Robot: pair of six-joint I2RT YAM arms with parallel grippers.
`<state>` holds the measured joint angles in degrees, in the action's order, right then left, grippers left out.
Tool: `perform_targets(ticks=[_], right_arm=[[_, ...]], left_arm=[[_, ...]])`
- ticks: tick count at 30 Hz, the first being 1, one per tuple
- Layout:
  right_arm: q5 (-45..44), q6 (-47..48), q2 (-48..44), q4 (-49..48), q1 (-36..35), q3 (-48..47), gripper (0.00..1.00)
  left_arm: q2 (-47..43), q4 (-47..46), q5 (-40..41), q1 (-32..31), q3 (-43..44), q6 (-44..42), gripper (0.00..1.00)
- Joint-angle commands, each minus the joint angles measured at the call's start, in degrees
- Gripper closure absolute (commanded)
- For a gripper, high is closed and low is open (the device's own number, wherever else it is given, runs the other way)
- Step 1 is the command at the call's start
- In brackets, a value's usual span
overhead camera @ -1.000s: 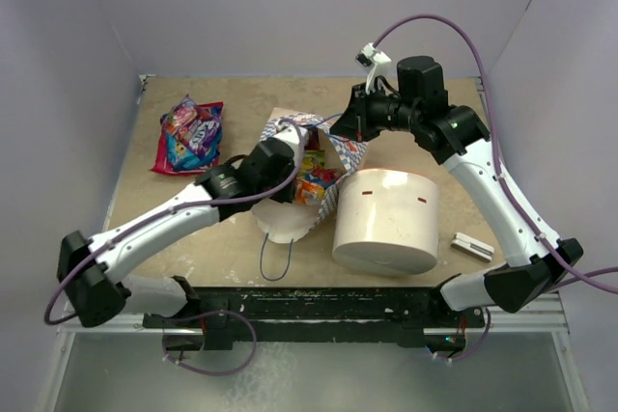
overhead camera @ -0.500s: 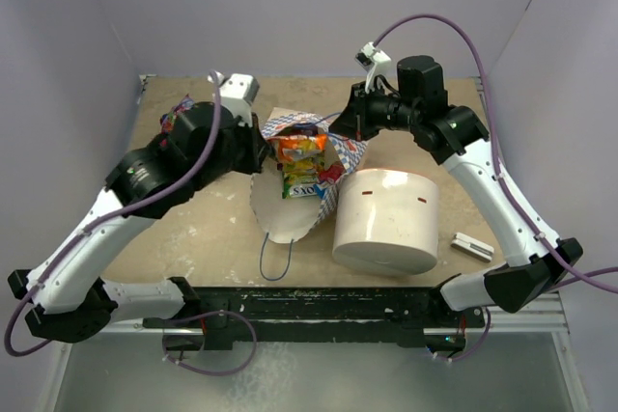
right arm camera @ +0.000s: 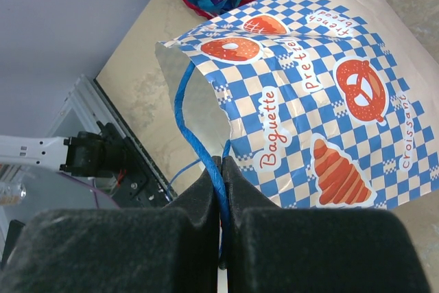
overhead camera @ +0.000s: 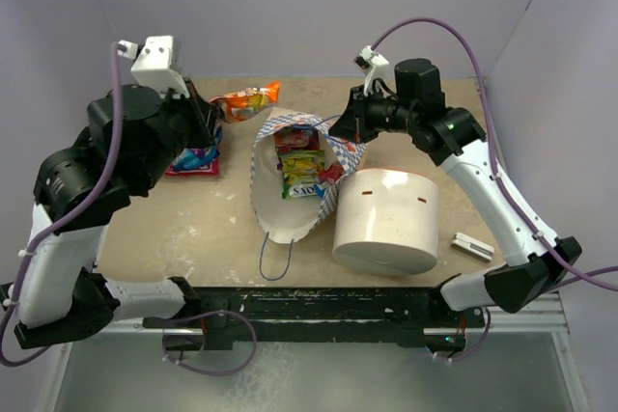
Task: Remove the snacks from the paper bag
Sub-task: Place the snack at the center of the board.
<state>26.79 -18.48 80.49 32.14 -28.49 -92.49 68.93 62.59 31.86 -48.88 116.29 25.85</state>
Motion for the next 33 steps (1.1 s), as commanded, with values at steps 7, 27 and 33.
perform_targets(ticks=[7,27,33], right_arm=[[0.66,0.98,-1.85,-2.26,-0.19,0.18,1.0],[0.03,3.53,-1.05,-1.81,-0.16,0.99,1.0],[0.71,3.41,-1.35,-1.99,-0.16,1.88,1.0]], left_arm=[[8.25,2.07,1.14,18.39,0.5,0.81,1.0],[-3.05,-15.64,9.18,38.73,-57.19,1.62,1.0],[1.37,-23.35,11.26,39.64,-59.14,-0.93,1.0]])
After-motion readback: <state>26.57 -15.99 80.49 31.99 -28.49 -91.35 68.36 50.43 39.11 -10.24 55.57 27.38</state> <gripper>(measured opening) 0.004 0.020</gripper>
